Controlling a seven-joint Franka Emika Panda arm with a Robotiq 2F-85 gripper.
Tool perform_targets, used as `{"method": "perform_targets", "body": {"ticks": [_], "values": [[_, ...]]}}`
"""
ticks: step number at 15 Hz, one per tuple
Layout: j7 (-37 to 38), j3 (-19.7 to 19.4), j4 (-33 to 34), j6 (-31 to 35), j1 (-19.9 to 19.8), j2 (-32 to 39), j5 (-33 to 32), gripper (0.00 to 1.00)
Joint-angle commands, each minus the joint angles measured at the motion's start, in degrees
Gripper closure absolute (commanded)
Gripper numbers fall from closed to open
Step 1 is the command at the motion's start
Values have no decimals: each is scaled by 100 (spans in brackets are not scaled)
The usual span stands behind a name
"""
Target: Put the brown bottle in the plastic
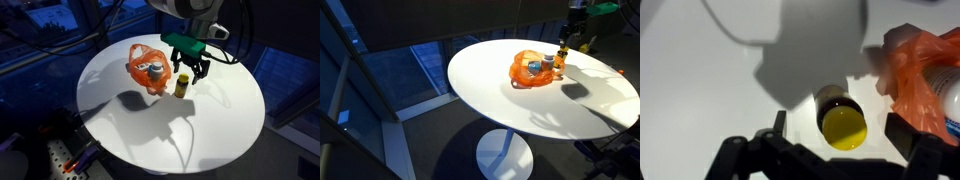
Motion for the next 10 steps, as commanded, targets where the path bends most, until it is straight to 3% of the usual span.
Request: {"method": "perform_targets", "body": {"ticks": [1, 2, 6, 8, 10], "values": [[-72, 45, 38, 168, -66, 89, 104, 0], [-62, 45, 45, 196, -60, 116, 97, 2], [-28, 47, 49, 274, -28, 185, 65, 26], [-19, 48, 26, 322, -16, 188, 49, 26], [-21, 49, -5, 332, -6, 137, 37, 32]]}}
